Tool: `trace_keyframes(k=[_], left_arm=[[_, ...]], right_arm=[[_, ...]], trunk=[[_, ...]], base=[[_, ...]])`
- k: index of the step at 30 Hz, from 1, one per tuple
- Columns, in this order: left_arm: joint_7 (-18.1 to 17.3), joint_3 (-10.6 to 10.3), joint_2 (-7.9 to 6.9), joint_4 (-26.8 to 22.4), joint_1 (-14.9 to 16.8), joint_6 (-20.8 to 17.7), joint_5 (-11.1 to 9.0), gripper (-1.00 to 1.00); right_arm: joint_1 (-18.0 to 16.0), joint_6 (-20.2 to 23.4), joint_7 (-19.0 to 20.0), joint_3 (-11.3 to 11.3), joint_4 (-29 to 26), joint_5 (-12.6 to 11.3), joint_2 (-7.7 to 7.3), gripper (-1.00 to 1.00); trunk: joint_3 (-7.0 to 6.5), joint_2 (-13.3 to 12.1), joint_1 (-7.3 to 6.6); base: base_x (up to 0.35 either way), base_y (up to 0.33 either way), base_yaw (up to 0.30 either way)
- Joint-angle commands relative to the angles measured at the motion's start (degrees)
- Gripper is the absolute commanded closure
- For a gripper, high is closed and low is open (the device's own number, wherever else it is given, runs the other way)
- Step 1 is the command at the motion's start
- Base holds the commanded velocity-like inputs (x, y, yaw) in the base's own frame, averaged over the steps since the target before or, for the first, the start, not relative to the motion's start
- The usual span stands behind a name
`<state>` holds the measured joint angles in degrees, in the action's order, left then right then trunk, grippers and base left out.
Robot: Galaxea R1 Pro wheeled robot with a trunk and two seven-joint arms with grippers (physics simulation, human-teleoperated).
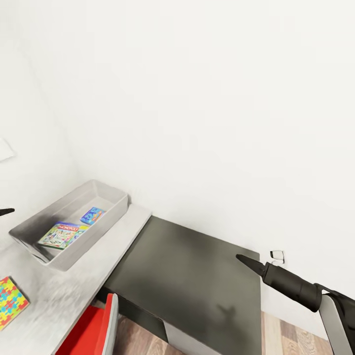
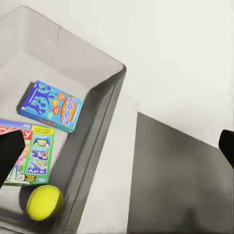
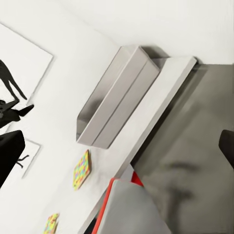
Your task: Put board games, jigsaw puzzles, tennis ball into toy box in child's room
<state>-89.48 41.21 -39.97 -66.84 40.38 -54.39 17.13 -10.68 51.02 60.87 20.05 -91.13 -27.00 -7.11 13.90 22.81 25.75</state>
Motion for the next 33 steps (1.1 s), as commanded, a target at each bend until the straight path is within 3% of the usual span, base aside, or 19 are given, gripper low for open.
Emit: trace_keyframes(k=[1, 10, 21, 33], left_arm=[[-0.52, 0.17, 0.08, 0.43, -0.32, -0.52, 0.32, -1.00], [-0.52, 0.82, 0.36, 9.07, -2.26, 2.21, -0.59, -1.00], [-0.52, 2.90, 0.22, 21.67, -2.54, 9.52, -0.75, -1.00], [-0.52, 3.21, 0.34, 23.16, -2.57, 10.81, -0.72, -1.00]], right_arm=[[-0.04, 0.01, 0.13, 0.12, -0.01, -0.07, -0.01, -1.00], [-0.04, -1.42, 0.22, 0.63, -0.01, -0.07, 0.03, -1.00], [-0.04, -1.83, 0.00, 0.65, -0.01, 0.13, 0.34, -1.00], [-0.04, -2.94, -1.28, 0.46, 0.07, 1.32, 0.72, -1.00]], trunk=[[0.01, 0.11, 0.04], [-0.83, 0.11, 0.04], [-1.53, 0.11, 0.04], [-1.59, 0.11, 0.04]], base=[[0.000, 0.000, 0.105], [0.000, 0.000, 0.107], [0.000, 0.000, 0.083], [0.000, 0.000, 0.007]])
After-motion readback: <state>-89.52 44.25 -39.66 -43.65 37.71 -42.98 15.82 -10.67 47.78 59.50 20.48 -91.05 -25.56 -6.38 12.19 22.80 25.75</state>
